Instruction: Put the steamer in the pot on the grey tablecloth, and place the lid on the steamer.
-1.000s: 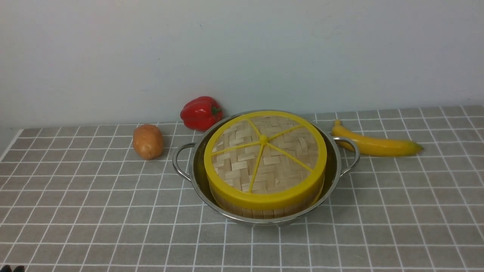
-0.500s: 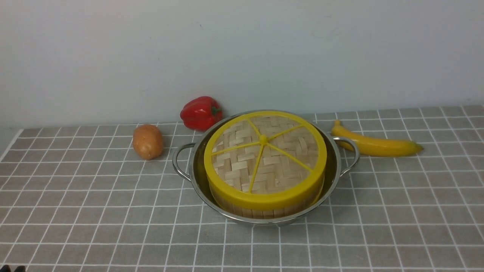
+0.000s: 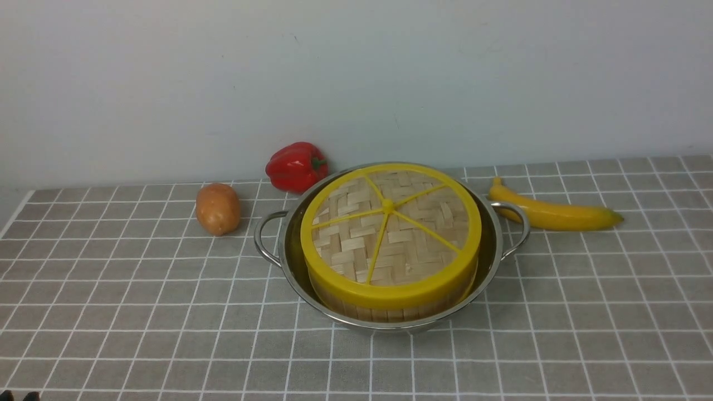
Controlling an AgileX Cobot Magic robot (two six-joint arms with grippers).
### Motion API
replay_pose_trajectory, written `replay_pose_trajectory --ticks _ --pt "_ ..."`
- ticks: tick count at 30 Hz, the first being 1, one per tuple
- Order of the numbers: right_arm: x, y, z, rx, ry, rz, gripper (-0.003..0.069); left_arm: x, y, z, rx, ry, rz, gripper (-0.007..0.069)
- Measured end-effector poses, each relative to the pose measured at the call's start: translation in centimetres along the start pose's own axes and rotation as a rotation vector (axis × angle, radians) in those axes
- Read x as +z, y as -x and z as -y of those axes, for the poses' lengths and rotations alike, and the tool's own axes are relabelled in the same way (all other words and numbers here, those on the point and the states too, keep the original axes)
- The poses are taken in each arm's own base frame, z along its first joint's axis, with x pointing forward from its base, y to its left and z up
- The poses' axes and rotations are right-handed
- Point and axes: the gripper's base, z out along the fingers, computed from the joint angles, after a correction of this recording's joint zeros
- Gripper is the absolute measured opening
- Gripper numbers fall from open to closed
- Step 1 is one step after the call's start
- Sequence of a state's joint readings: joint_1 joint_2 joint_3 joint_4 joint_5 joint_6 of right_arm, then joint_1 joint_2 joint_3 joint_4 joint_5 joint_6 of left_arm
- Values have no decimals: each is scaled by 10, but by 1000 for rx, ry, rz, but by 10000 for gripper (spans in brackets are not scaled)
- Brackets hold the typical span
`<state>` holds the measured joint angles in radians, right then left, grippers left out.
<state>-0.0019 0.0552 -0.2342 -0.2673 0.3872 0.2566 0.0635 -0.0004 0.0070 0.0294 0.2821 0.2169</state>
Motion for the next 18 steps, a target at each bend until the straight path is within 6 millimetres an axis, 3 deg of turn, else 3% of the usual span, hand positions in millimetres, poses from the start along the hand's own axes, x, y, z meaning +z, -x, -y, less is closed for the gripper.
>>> replay_pose_trajectory --ticks 5,12,18 --pt "9 -49 -6 -11 48 19 199 0 0 0 0 0 2 148" --pt "10 -53 -9 -11 73 75 212 0 0 0 0 0 2 159" --pt "11 -58 -8 23 62 26 227 0 0 0 0 0 2 171"
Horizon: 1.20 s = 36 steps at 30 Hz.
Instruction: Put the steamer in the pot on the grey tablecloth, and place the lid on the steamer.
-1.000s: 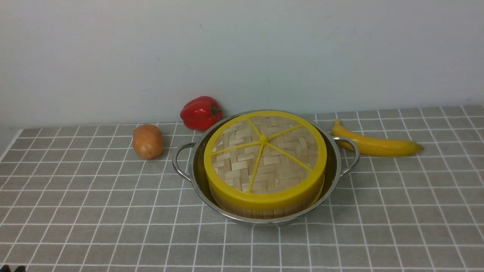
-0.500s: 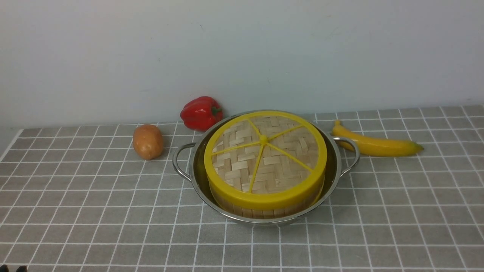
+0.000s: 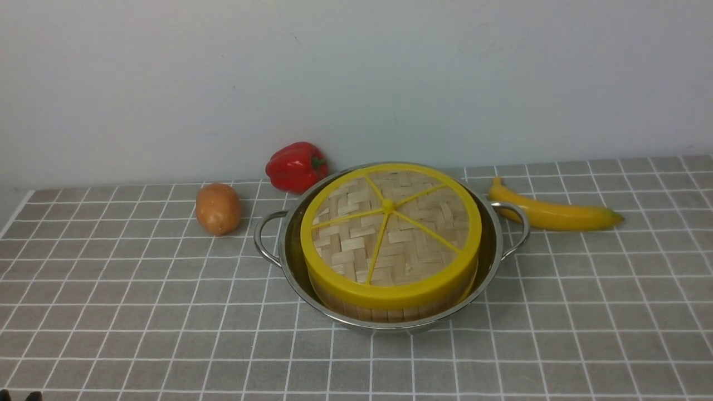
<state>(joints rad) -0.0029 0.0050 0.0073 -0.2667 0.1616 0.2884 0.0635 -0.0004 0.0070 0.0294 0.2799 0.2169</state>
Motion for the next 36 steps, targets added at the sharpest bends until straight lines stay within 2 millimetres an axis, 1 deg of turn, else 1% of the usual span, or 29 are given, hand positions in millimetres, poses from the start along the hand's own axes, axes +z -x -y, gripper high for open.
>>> replay_pose_trajectory --ticks 5,36 --pt "0 0 0 14 -1 -4 237 0 0 0 0 0 0 181" --pt "0 0 0 17 -1 -4 240 0 0 0 0 0 0 223"
